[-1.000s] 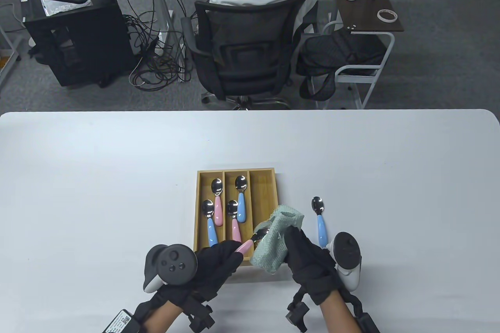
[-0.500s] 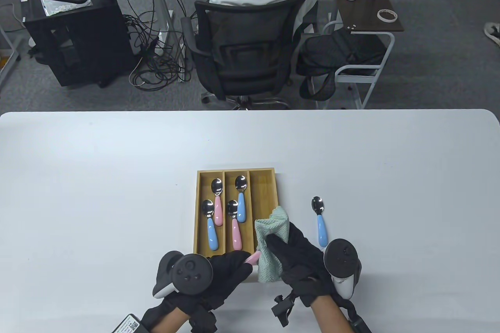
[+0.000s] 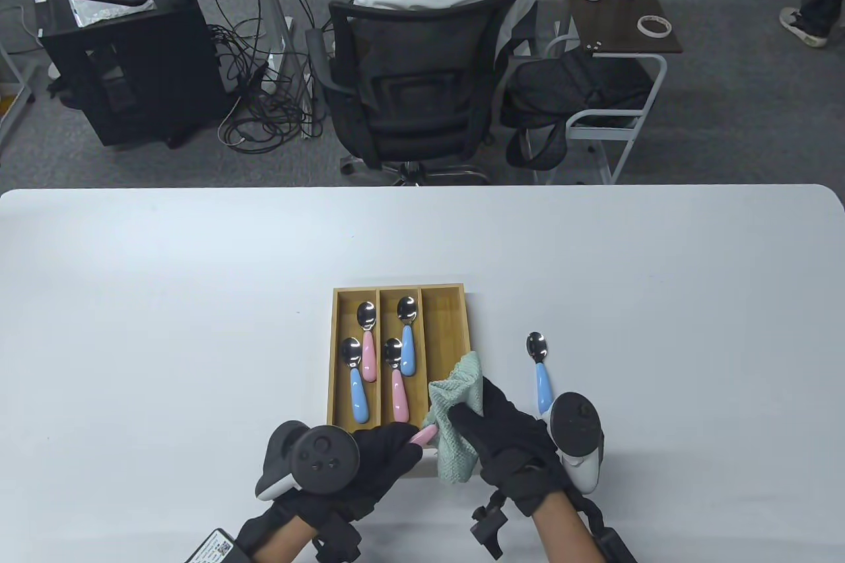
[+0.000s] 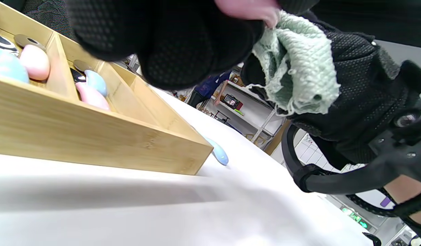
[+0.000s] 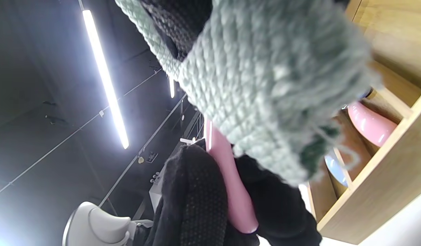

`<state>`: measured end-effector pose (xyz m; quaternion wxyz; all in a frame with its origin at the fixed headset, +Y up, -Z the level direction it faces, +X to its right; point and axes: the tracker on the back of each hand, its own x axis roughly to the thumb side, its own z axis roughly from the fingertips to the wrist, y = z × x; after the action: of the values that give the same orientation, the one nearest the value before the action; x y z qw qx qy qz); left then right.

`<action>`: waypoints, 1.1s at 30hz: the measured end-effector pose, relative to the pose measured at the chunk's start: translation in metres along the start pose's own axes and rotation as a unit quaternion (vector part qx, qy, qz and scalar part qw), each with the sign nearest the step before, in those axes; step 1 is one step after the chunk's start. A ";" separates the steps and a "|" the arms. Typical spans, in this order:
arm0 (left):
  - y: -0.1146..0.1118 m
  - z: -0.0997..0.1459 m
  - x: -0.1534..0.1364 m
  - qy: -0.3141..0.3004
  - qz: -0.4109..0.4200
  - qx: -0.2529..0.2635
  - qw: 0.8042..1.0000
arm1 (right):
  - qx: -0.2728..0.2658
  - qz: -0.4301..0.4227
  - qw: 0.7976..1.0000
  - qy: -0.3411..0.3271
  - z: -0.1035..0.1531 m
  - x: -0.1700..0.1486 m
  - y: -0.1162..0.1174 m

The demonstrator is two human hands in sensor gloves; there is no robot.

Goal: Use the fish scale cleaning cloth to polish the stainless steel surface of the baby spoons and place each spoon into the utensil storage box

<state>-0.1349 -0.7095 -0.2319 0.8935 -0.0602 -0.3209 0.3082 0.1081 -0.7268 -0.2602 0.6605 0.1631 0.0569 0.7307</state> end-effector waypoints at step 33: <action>-0.006 -0.002 0.003 -0.002 -0.008 -0.007 1.000 | -0.041 0.015 0.998 -0.033 0.004 0.005 0.003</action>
<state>-0.1289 -0.7127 -0.2297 0.8950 -0.0633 -0.3252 0.2989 0.1056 -0.7223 -0.2549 0.6568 0.1607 0.0024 0.7368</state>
